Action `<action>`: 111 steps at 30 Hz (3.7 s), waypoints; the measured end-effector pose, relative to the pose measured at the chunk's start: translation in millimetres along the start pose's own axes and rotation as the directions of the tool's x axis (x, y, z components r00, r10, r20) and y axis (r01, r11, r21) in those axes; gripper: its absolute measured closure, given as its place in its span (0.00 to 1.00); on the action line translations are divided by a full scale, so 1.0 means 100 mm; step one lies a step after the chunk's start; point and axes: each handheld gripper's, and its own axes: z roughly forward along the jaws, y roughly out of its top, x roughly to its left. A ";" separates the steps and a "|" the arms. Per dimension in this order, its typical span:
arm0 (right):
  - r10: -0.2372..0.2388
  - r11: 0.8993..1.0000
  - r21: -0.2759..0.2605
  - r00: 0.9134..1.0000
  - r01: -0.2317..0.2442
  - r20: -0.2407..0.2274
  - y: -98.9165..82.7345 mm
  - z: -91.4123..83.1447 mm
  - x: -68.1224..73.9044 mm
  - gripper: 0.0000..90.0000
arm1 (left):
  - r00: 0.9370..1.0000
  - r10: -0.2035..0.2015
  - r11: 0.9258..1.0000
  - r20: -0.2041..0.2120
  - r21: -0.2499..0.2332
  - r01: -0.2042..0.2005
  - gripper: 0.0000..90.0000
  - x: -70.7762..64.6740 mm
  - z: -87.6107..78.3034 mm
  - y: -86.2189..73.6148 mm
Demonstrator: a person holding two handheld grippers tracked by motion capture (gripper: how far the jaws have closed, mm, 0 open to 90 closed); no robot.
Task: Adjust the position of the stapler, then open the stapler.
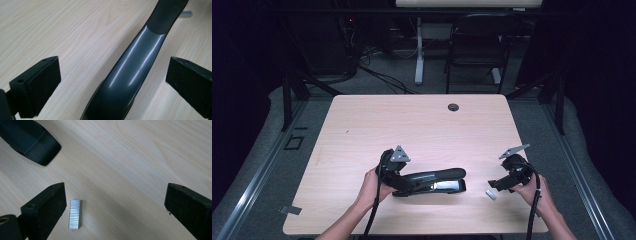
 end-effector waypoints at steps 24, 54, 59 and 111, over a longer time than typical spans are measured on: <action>-0.048 0.999 -0.015 0.999 0.048 0.000 0.02 -0.03 0.09 0.32 | 1.000 0.018 0.997 -0.023 -0.073 -0.020 0.18 -0.50 0.05 0.04; -0.045 0.996 -0.073 0.997 0.040 -0.058 0.23 0.05 0.57 0.94 | 0.995 0.097 0.986 0.019 -0.134 -0.094 1.00 -0.76 0.26 0.01; 0.019 0.995 -0.098 0.995 -0.029 -0.096 0.18 0.00 0.58 0.96 | 0.998 0.058 0.988 -0.002 -0.145 -0.057 1.00 -0.76 0.31 -0.02; -0.253 0.930 -0.255 0.964 0.265 0.079 0.08 0.52 1.16 1.00 | 0.983 -0.132 0.960 -0.125 -0.263 0.095 1.00 -0.96 0.85 -0.21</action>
